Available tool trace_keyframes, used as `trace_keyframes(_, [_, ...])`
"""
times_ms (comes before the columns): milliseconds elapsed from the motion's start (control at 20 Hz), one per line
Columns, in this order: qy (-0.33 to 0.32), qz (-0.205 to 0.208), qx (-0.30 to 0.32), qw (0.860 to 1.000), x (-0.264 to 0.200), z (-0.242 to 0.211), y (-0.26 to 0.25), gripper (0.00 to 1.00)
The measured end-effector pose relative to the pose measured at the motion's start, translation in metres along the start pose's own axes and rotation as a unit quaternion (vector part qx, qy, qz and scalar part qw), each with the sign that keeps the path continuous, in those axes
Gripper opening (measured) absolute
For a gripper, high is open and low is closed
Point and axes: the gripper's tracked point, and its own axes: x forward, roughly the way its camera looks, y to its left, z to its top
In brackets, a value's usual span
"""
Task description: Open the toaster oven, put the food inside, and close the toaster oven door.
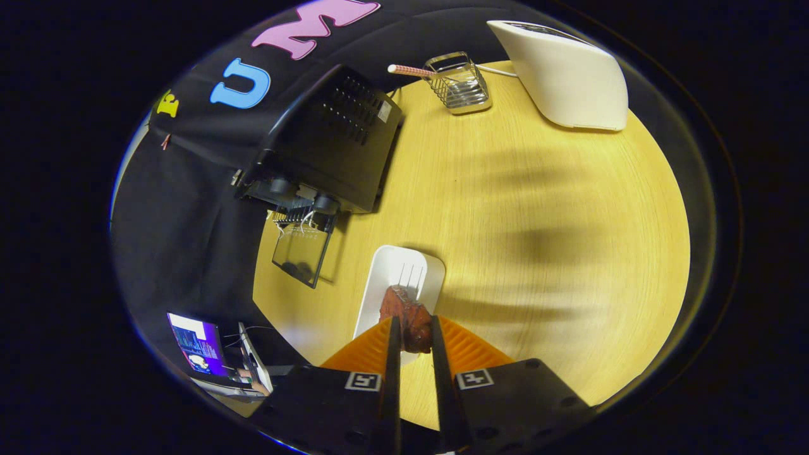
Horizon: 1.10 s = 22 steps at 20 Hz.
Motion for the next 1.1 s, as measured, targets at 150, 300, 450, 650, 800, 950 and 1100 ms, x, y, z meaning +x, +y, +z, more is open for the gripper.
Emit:
trace_keyframes(150, [-0.031,-0.002,-0.001,1.0,-0.011,0.007,0.008,0.19])
trace_keyframes(300, [-0.072,-0.031,-0.02,0.997,-0.02,0.013,0.015,0.15])
trace_keyframes(450, [-0.12,-0.036,-0.025,0.992,-0.038,0.02,0.04,0.15])
trace_keyframes(650, [-0.176,-0.044,-0.05,0.982,-0.063,0.023,0.089,0.15])
trace_keyframes(800, [-0.209,-0.038,-0.068,0.975,-0.075,0.018,0.138,0.15])
trace_keyframes(950, [-0.231,-0.019,-0.072,0.97,-0.072,0.012,0.185,0.15])
trace_keyframes(1100, [-0.246,-0.011,-0.066,0.967,-0.059,0.007,0.22,0.15])
